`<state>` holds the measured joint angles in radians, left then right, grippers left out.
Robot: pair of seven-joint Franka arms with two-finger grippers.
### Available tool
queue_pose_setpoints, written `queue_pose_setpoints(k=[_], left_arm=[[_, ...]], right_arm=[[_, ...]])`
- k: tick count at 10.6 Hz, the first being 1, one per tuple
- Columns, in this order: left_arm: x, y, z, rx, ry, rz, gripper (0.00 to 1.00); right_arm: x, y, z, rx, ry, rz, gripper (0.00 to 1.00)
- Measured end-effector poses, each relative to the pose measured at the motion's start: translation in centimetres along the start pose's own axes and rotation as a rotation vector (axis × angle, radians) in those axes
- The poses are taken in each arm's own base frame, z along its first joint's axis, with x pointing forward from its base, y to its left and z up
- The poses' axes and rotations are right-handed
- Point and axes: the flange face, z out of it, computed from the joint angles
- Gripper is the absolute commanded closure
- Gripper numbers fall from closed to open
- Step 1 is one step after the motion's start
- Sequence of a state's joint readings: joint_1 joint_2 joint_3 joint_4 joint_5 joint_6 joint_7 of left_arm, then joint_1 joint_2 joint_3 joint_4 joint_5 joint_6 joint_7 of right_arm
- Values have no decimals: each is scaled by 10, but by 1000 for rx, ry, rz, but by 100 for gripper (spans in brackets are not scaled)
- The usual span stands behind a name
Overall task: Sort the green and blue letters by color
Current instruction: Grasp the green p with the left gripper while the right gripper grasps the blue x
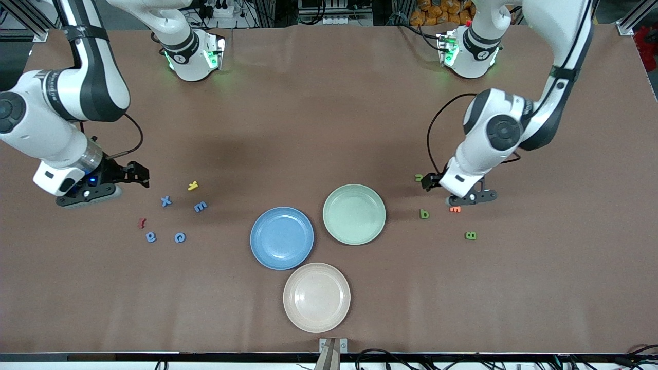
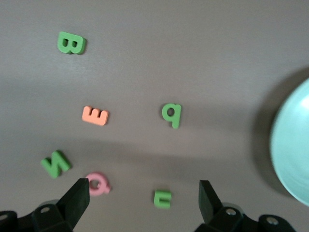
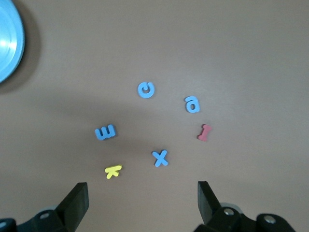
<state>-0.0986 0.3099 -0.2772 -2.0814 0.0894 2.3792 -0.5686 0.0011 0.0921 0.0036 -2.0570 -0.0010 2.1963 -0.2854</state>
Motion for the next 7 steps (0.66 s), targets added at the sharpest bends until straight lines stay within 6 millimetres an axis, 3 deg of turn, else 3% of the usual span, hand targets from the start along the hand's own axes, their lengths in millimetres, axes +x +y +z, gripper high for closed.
queue_pose_setpoints(k=[2, 7], left_arm=[[5, 5, 38, 26, 16, -5, 0], [30, 17, 74, 36, 13, 36, 0]], right_arm=[[-1, -7, 16, 1, -2, -46, 0], [-13, -2, 97, 3, -13, -81, 0]])
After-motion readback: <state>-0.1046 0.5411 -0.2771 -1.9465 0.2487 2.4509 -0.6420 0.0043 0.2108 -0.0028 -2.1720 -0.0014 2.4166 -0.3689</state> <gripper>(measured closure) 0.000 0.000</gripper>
